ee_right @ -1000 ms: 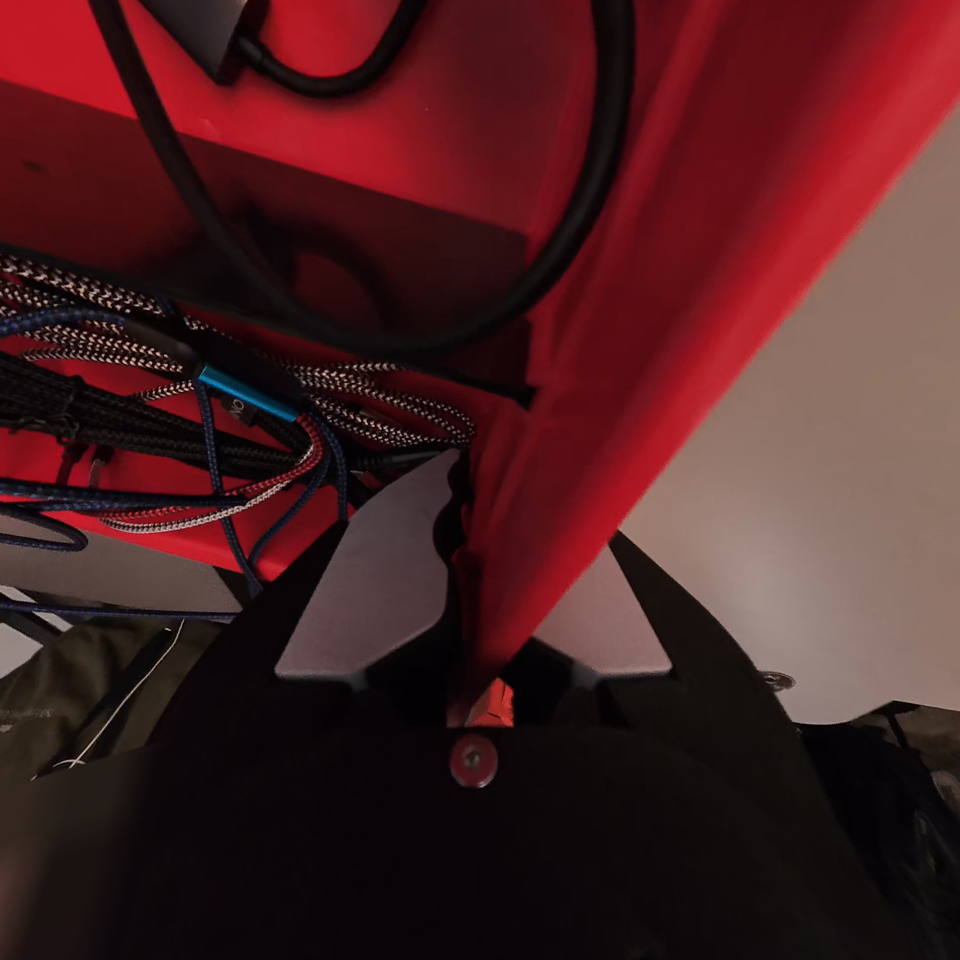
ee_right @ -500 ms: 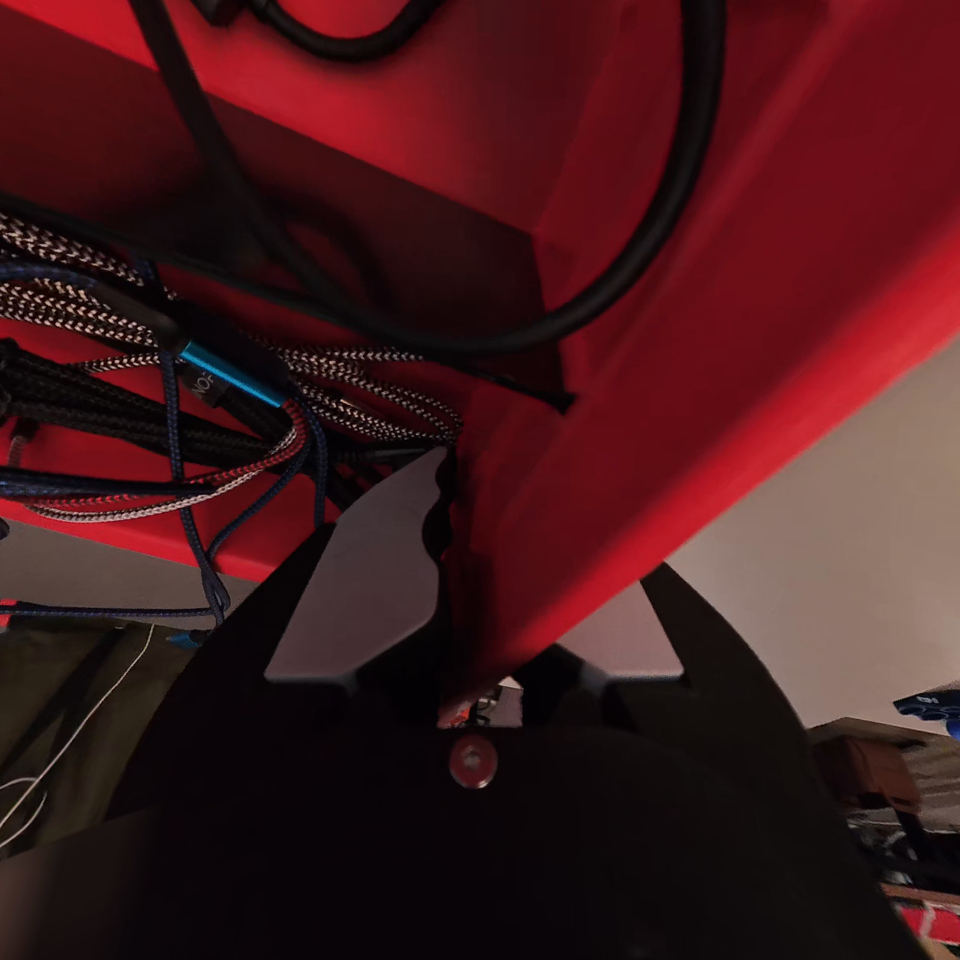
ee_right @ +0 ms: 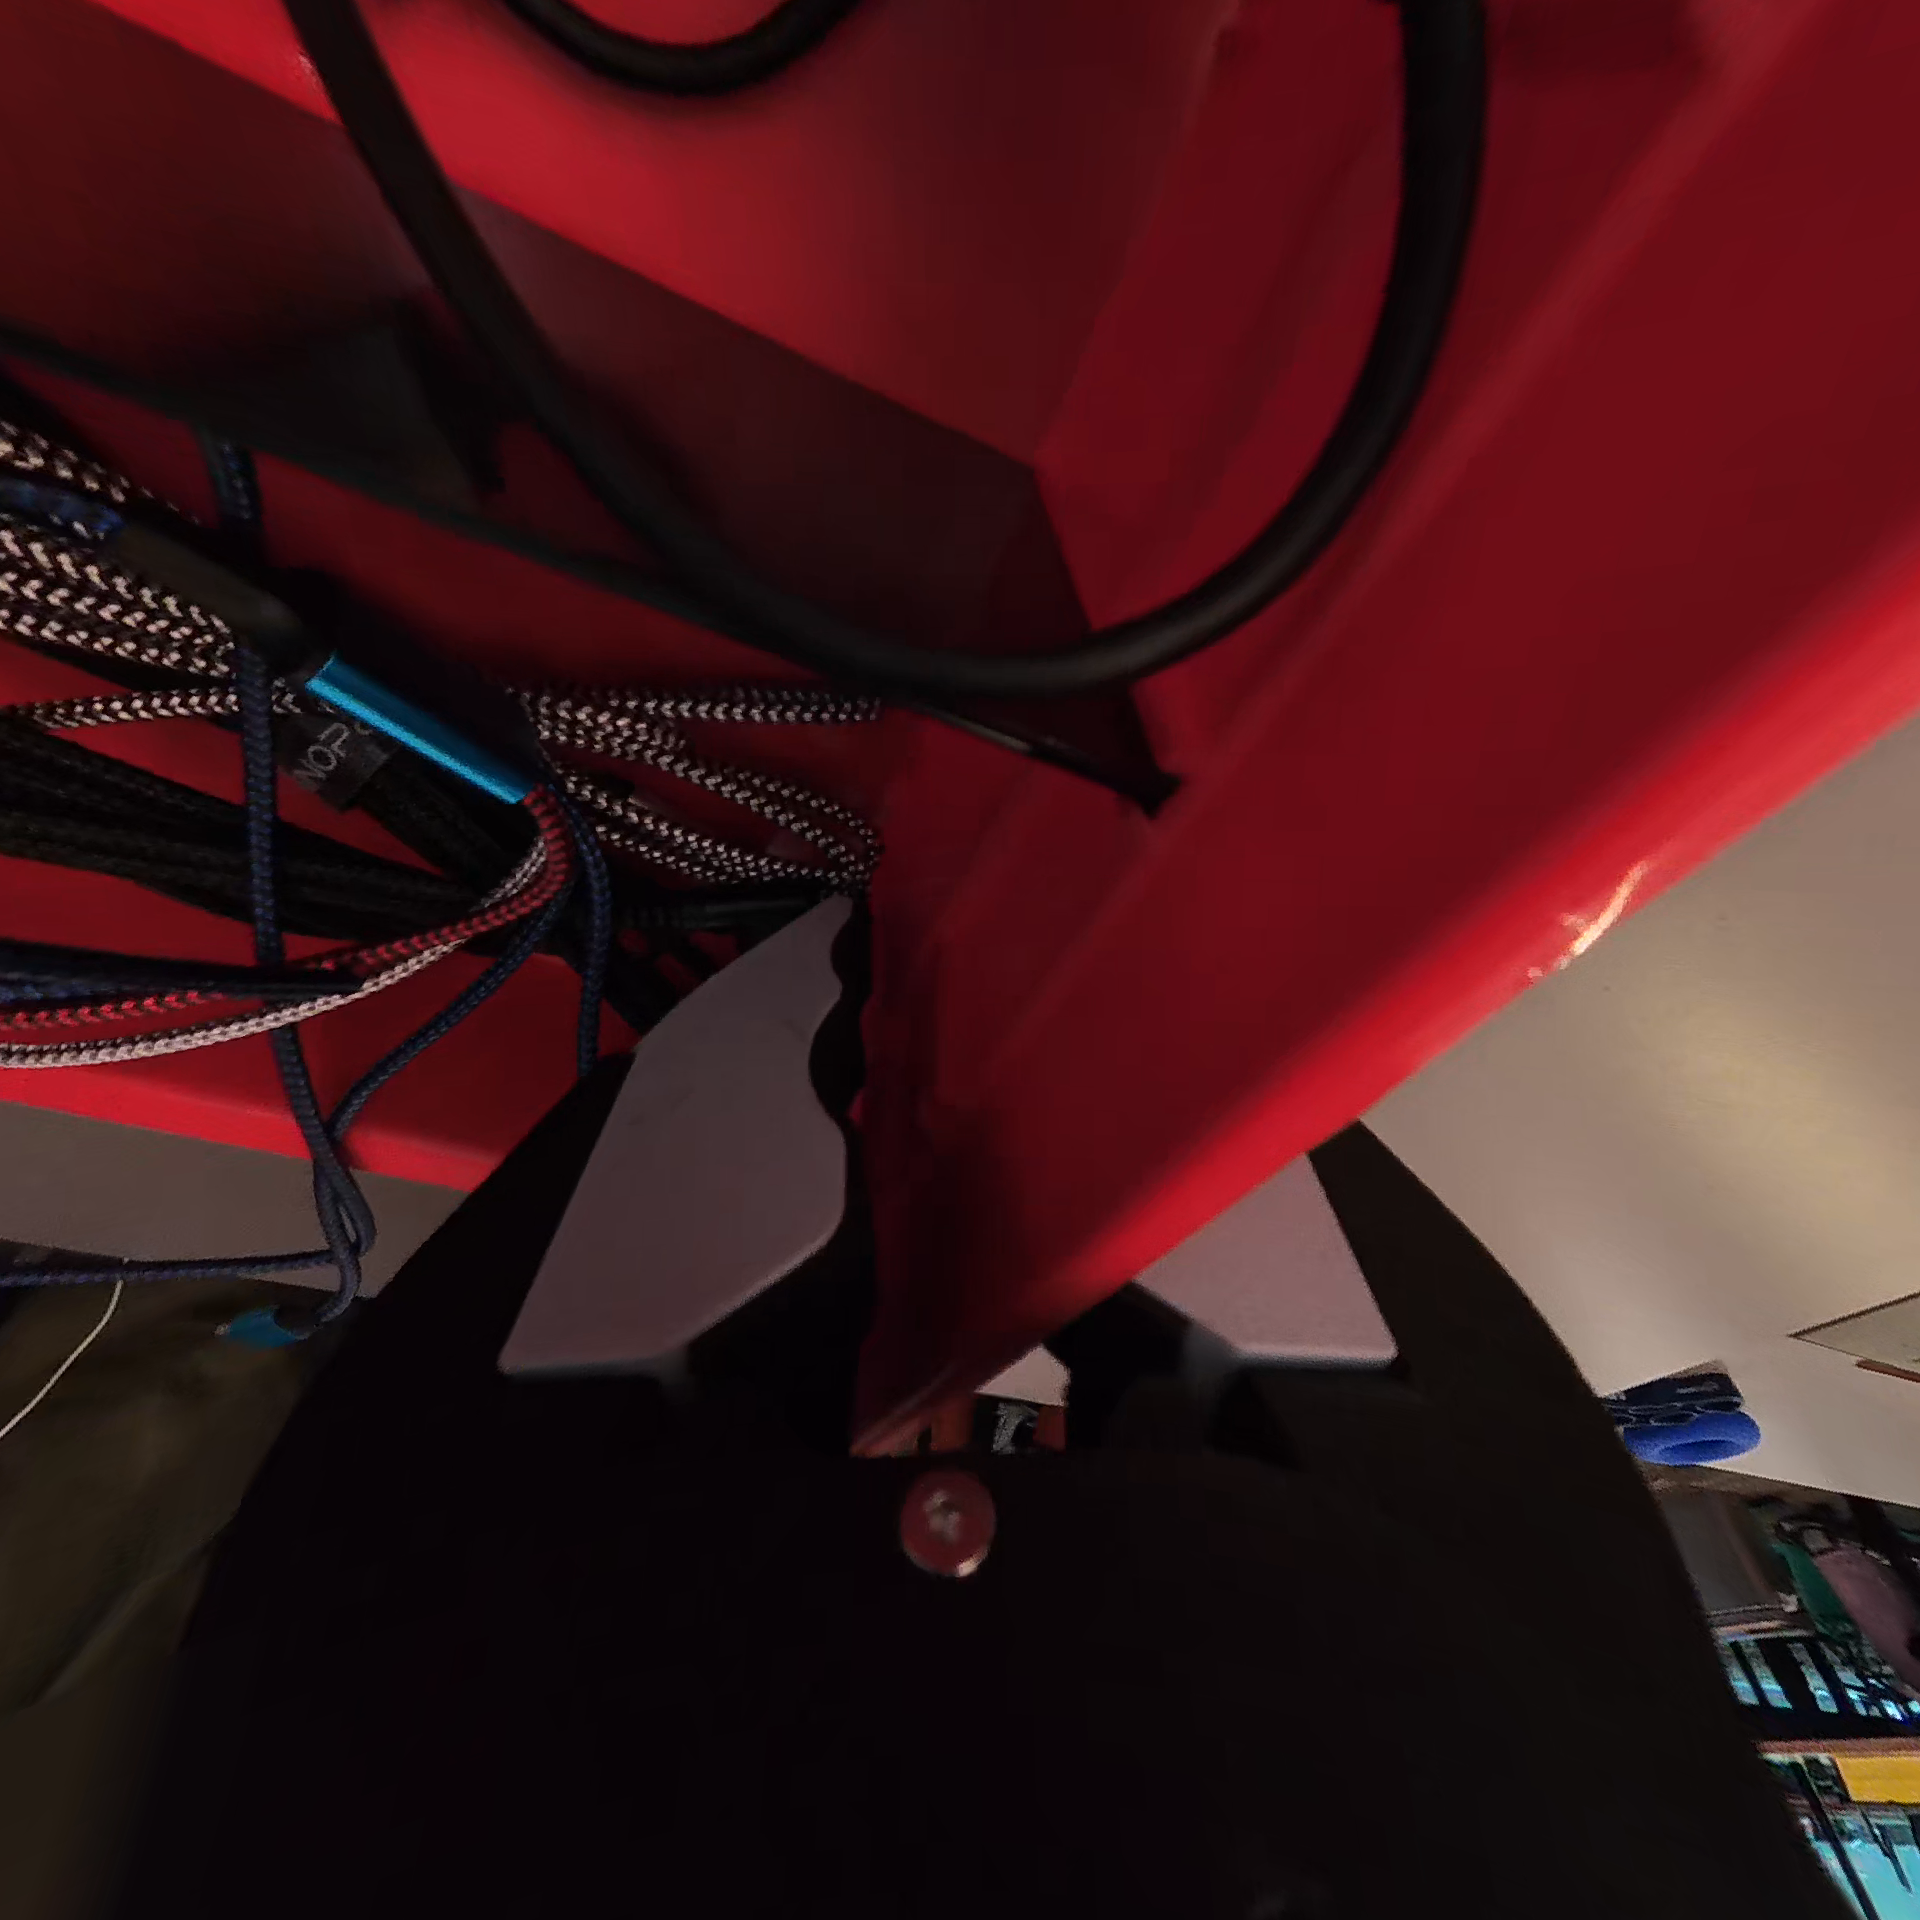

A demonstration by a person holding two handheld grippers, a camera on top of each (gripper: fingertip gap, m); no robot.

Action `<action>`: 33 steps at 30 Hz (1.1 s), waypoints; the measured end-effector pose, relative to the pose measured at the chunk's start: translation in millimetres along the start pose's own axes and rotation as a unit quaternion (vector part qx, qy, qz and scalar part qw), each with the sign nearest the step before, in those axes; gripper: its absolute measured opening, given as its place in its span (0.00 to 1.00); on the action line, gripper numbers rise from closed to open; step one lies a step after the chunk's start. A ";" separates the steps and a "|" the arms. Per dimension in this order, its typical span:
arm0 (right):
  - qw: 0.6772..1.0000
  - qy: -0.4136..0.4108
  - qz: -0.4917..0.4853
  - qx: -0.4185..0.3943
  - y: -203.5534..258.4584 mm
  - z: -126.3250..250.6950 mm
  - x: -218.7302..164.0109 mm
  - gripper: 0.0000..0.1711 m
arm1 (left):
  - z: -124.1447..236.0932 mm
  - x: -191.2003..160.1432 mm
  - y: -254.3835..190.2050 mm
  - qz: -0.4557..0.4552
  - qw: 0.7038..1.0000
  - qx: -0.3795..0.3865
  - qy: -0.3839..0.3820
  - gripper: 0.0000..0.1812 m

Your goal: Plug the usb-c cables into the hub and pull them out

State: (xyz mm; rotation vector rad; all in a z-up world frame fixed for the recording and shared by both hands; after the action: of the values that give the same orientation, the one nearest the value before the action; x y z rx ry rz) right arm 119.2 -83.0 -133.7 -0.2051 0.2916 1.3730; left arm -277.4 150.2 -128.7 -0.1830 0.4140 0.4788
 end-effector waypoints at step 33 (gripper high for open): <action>0.924 -0.300 0.237 0.000 252.3 151.1 101.2 0.29 | 153.6 -47.9 -50.3 -0.124 0.903 0.025 -0.410 0.20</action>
State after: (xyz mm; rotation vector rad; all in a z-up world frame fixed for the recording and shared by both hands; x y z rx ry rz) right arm -98.7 105.6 -16.8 0.3107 -0.1894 1.8393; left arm -239.2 127.5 33.9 0.0284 -0.4234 0.2554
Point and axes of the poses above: each gripper's, where its closed fingertips meet, z back along the fingers, x out of its top, y = z × x across the jaws, the point moved 1 cm from there along z, back along the fingers, and after that the axes turned 8 degrees about y, right-handed, at the moved point
